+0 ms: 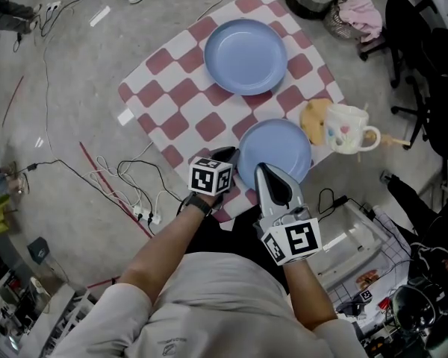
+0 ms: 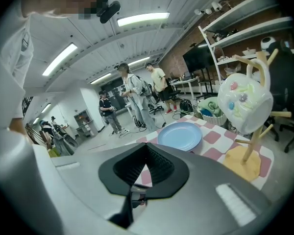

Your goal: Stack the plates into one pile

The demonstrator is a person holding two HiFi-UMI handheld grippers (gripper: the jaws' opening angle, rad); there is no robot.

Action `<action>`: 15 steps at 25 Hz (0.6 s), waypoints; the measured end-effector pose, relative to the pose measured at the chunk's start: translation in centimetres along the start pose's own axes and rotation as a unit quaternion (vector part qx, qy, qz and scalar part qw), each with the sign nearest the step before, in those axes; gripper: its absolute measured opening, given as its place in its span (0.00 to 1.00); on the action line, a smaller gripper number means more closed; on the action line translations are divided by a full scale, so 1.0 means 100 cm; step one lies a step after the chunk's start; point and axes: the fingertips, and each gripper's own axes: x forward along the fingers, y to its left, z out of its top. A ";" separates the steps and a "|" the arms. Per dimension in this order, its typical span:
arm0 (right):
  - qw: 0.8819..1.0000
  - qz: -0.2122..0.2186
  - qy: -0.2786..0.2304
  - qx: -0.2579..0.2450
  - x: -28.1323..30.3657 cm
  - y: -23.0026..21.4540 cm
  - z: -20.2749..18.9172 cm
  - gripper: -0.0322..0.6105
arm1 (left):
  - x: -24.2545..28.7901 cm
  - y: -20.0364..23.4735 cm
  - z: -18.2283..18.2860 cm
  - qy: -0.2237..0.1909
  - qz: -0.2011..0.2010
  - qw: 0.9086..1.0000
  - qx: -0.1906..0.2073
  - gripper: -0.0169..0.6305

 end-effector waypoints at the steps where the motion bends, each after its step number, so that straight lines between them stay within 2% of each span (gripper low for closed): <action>1: 1.000 -0.001 0.000 0.000 0.000 -0.001 0.000 0.06 | 0.002 0.000 -0.002 0.004 0.001 1.000 0.001 0.04; 8: 1.000 -0.008 0.005 0.003 -0.003 -0.005 -0.008 0.06 | 0.019 -0.001 -0.020 0.040 0.008 0.999 0.000 0.04; 12: 1.000 -0.011 0.008 0.004 -0.002 -0.010 -0.010 0.06 | 0.028 0.007 -0.027 0.063 0.030 0.997 -0.028 0.05; 15: 1.000 -0.013 0.008 0.005 -0.001 -0.013 -0.010 0.06 | 0.031 0.010 -0.026 0.059 0.028 0.996 -0.058 0.05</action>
